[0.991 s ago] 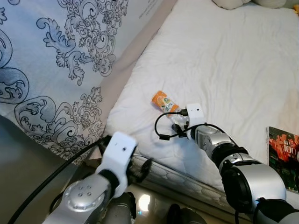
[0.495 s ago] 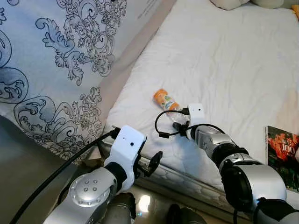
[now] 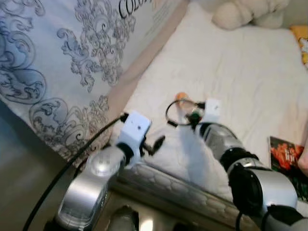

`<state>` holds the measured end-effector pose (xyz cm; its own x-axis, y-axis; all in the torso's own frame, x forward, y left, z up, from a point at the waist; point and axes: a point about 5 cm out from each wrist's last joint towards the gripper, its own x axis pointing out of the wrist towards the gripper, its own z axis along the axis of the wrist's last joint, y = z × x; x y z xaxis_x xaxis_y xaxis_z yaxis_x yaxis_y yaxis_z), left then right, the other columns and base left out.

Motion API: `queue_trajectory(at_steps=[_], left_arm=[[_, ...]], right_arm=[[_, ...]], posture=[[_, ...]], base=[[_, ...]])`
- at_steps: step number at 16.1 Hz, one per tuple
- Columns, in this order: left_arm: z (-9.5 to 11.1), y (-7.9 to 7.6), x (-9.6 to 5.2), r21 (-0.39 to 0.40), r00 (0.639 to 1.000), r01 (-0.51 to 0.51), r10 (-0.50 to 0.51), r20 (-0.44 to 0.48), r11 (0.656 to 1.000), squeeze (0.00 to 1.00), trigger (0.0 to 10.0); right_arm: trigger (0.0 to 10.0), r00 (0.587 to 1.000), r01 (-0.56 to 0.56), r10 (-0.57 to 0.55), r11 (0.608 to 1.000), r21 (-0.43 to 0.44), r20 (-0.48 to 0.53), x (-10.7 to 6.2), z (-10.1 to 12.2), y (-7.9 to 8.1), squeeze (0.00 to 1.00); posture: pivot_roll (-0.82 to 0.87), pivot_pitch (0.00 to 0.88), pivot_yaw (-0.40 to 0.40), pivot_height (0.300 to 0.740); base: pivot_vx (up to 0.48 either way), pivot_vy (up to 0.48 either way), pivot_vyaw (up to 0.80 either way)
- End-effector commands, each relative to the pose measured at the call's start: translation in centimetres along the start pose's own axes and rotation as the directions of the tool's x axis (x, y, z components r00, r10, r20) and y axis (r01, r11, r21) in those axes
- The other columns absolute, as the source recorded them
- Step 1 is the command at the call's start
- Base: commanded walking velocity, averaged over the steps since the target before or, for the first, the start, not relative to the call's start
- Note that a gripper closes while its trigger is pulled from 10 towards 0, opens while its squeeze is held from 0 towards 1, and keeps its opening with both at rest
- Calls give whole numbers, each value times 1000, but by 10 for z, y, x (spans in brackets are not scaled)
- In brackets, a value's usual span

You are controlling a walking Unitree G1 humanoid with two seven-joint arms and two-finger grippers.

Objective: Clean up the room

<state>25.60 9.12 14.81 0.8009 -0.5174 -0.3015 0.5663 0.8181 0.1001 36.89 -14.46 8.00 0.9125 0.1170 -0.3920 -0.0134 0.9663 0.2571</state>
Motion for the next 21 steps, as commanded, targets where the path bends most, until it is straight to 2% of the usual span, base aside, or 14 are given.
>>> queue_trajectory(at_steps=[1, 2, 5, 7, 8, 10, 11, 12, 13, 15, 16, 17, 19, 21], left_arm=[[0, 9, 10, -14, 998, -6, 7, 60, 1000, 0, 10000], [2, 22, 21, -40, 991, -35, 40, 127, 999, 0, 10000], [-5, 37, 35, -37, 987, -71, 76, 139, 997, 0, 10000], [-4, 40, 40, -39, 983, -77, 82, 163, 996, 0, 10000], [-4, 40, 43, -36, 982, -76, 81, 172, 996, 0, 10000], [-6, 38, 50, -17, 978, -68, 70, 196, 998, 0, 10000], [-8, 38, 51, 6, 979, -77, 75, 191, 997, 0, 10000], [-10, 39, 49, 11, 980, -90, 86, 181, 996, 0, 10000], [-14, 38, 48, 16, 983, -93, 90, 162, 995, 0, 10000], [-17, 39, 44, 7, 971, -154, 150, 187, 988, 0, 10000], [-19, 43, 42, -31, 956, -205, 207, 209, 978, 0, 10000], [-17, 48, 39, -121, 931, -242, 266, 252, 963, 0, 10000], [-14, 51, 36, -127, 908, -281, 306, 285, 951, 0, 10000], [-14, 54, 37, -131, 901, -295, 321, 290, 946, 0, 10000]], right_arm=[[0, 993, 32, -29, 999, -20, 113, -3, 11, -9, 0], [0, 958, 51, -13, 991, -124, 286, -11, 21, -10, 0], [0, 908, 94, -26, 985, -144, 417, -26, 20, -12, 0], [0, 883, 132, -81, 988, -78, 462, -36, 20, -16, 0], [0, 875, 142, -83, 986, -90, 477, -38, 19, -16, 0], [0, 911, 156, -85, 977, -148, 403, -35, 1, -17, 0], [10000, 928, 173, -100, 969, -174, 360, -37, -7, -20, 0], [10000, 932, 166, -103, 973, -157, 346, -37, -9, -21, 271], [10000, 930, 179, -128, 977, -119, 345, -37, -7, -27, 1000], [10000, 920, 218, -170, 971, -101, 355, -37, 5, -36, 1000], [10000, 910, 242, -181, 962, -123, 374, -39, 8, -39, 1000], [10000, 894, 268, -181, 949, -164, 411, -46, 6, -41, 1000], [10000, 895, 256, -178, 956, -143, 409, -51, -2, -40, 1000], [10000, 908, 224, -151, 963, -150, 390, -50, -10, -34, 1000]], posture=[[281, 0, -57, 732], [240, 0, -41, 732], [184, 0, -14, 732], [160, 0, -4, 732], [154, 0, -1, 732], [156, 0, 1, 732], [159, 0, 3, 732], [160, 0, 5, 732], [164, 0, 2, 732], [167, 0, -6, 732], [168, 0, -11, 732], [170, 0, -19, 732], [165, 0, -24, 732], [158, 0, -27, 732]], base=[[0, 0, 0], [0, 0, 0], [0, 0, 0], [0, 0, 0], [0, 0, 0], [0, 0, 0], [0, 0, 0], [0, 0, 0], [0, 0, 0], [0, -135, 0], [0, -428, 0], [277, -390, 0], [366, -306, 0], [469, 0, 0]])
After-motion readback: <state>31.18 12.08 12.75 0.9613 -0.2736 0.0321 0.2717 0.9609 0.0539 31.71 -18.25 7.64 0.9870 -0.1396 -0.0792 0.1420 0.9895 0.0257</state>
